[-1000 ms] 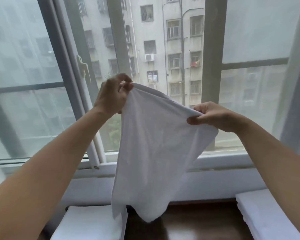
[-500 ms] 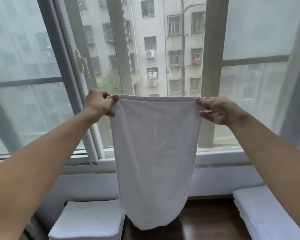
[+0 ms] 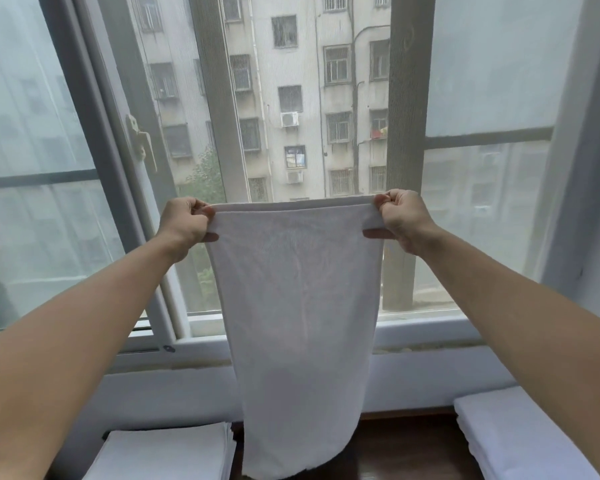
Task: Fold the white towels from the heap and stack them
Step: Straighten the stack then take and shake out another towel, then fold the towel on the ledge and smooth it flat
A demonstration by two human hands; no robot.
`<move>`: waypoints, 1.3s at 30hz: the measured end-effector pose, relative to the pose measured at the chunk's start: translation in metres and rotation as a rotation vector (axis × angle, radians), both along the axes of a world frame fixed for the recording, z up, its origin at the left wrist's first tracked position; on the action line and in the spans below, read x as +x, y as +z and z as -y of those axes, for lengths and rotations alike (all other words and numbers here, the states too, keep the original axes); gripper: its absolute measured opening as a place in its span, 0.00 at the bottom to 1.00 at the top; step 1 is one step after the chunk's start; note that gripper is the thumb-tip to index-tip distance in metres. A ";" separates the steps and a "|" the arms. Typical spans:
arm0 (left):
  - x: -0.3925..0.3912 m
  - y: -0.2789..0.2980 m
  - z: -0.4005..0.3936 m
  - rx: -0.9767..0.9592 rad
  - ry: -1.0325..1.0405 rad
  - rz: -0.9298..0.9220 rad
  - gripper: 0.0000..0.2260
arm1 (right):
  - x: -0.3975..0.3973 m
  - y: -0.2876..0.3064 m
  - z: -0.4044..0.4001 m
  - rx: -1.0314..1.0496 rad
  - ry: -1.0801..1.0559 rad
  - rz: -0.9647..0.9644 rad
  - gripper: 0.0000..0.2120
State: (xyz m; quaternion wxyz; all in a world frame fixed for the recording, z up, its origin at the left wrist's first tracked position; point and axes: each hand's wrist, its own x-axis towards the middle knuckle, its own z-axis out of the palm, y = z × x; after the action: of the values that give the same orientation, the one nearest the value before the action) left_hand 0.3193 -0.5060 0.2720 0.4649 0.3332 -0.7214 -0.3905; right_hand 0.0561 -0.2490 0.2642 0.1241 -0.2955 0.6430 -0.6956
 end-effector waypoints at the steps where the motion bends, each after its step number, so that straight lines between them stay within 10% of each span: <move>1: -0.001 0.005 0.000 0.001 0.019 -0.039 0.09 | -0.001 0.006 0.001 -0.020 0.006 -0.015 0.11; 13: 0.041 0.028 -0.043 -0.086 -0.062 -0.150 0.09 | 0.010 0.037 -0.045 -0.098 0.088 -0.259 0.09; 39: 0.131 -0.250 -0.175 0.149 -0.172 0.463 0.05 | 0.094 -0.252 -0.165 0.460 0.165 0.045 0.13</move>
State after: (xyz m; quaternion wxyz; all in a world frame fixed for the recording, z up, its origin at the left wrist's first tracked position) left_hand 0.4502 -0.3312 0.0221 0.2265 0.3847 -0.8035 -0.3938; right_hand 0.1497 -0.0841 0.0120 0.2588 -0.2954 0.7552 -0.5248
